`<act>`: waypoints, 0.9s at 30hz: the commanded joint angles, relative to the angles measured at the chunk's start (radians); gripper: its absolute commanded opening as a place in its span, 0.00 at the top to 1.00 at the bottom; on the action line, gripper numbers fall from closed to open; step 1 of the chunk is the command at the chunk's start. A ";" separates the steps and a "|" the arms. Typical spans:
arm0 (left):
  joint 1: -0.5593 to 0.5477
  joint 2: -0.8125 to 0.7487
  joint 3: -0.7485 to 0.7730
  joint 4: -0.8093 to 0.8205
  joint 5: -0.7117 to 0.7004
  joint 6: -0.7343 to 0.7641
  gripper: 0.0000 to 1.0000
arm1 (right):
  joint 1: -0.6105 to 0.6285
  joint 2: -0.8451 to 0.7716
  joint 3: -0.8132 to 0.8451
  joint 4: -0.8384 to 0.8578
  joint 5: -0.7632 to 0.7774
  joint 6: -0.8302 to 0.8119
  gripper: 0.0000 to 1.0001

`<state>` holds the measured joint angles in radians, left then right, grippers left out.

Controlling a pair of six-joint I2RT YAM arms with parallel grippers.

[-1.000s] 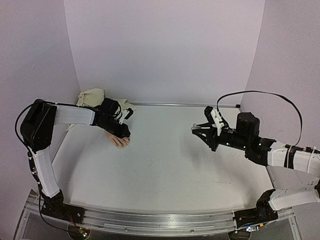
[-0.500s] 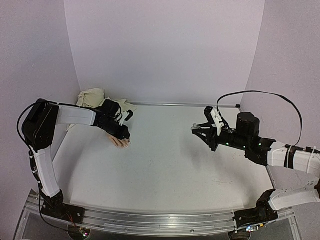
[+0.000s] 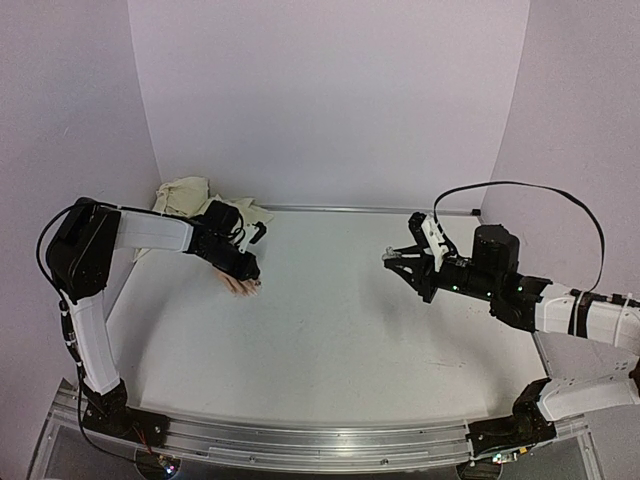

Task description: Paint the nails

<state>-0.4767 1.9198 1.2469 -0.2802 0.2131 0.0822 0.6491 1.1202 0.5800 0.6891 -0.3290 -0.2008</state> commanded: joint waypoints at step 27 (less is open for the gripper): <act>-0.013 0.018 0.030 0.017 0.054 0.002 1.00 | -0.003 -0.028 0.006 0.061 -0.013 0.012 1.00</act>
<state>-0.4824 1.9388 1.2469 -0.2802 0.2485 0.0792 0.6491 1.1198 0.5800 0.6891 -0.3290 -0.2008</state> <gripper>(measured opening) 0.151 0.174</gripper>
